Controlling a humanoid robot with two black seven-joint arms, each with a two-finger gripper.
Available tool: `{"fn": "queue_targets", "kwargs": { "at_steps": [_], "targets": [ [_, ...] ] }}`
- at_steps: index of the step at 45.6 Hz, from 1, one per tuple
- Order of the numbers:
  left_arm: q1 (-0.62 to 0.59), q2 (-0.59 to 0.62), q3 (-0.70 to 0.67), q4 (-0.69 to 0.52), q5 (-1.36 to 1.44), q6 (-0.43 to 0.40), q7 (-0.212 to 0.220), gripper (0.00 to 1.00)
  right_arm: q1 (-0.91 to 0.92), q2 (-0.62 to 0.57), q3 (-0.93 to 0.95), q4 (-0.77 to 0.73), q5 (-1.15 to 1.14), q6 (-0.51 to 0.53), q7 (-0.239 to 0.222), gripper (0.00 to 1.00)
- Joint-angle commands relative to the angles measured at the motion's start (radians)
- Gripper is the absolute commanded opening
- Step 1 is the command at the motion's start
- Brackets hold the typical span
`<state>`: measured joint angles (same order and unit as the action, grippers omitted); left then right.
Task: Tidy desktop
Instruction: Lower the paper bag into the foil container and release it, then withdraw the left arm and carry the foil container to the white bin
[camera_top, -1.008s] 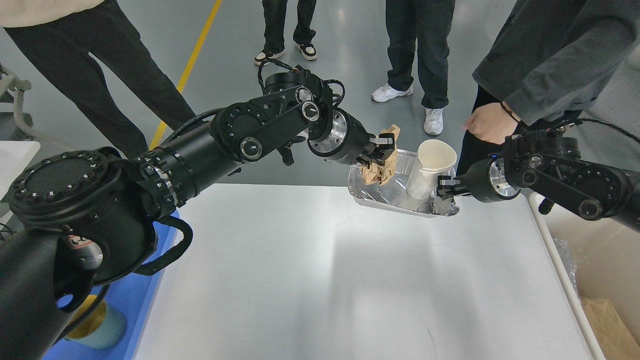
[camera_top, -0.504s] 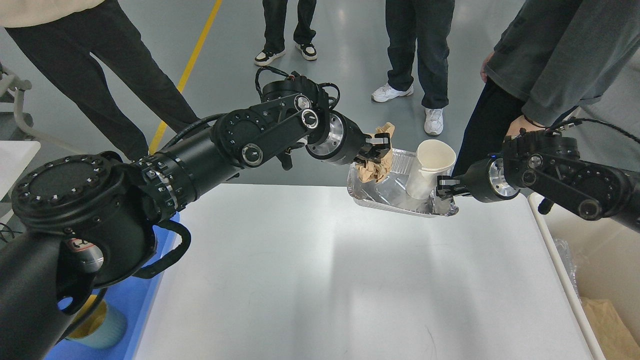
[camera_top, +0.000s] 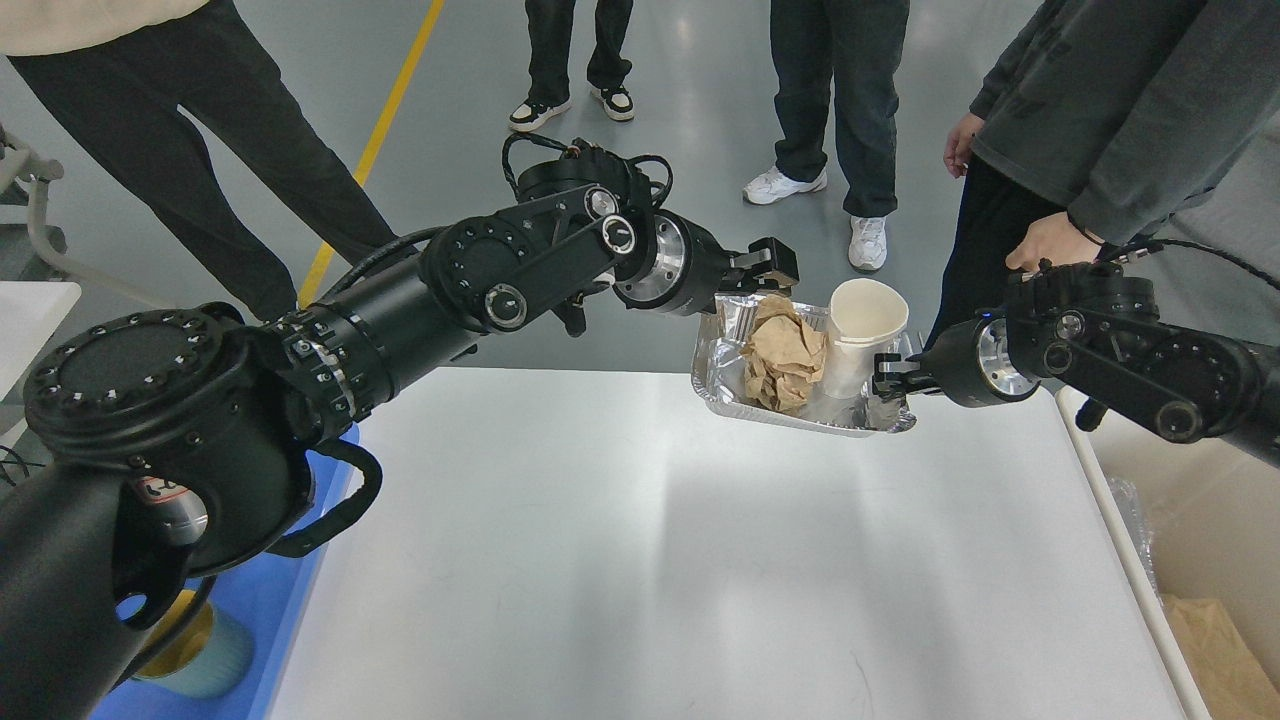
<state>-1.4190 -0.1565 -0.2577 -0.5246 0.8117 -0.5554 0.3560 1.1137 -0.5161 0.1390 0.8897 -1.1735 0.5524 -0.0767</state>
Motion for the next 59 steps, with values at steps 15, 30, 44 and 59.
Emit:
{"fn": "queue_targets", "kwargs": {
  "at_steps": [15,30,44,59],
  "targets": [
    [-0.003,0.002,-0.002,0.0,-0.002,-0.001,0.0,0.96,0.0,0.001,-0.001,0.0,0.002,0.0,0.0,0.0],
    [-0.008,0.0,-0.011,-0.002,-0.003,-0.001,0.0,0.96,0.002,0.002,-0.001,-0.002,0.0,0.0,0.0,0.0],
    [-0.023,0.083,-0.207,-0.002,-0.169,-0.009,-0.046,0.96,0.002,0.001,-0.001,-0.002,0.0,0.0,0.0,0.0],
    [0.405,0.419,-0.589,0.075,-0.583,-0.132,-0.149,0.96,-0.005,-0.019,0.021,-0.009,0.008,-0.002,0.0,0.0]
  ]
}}
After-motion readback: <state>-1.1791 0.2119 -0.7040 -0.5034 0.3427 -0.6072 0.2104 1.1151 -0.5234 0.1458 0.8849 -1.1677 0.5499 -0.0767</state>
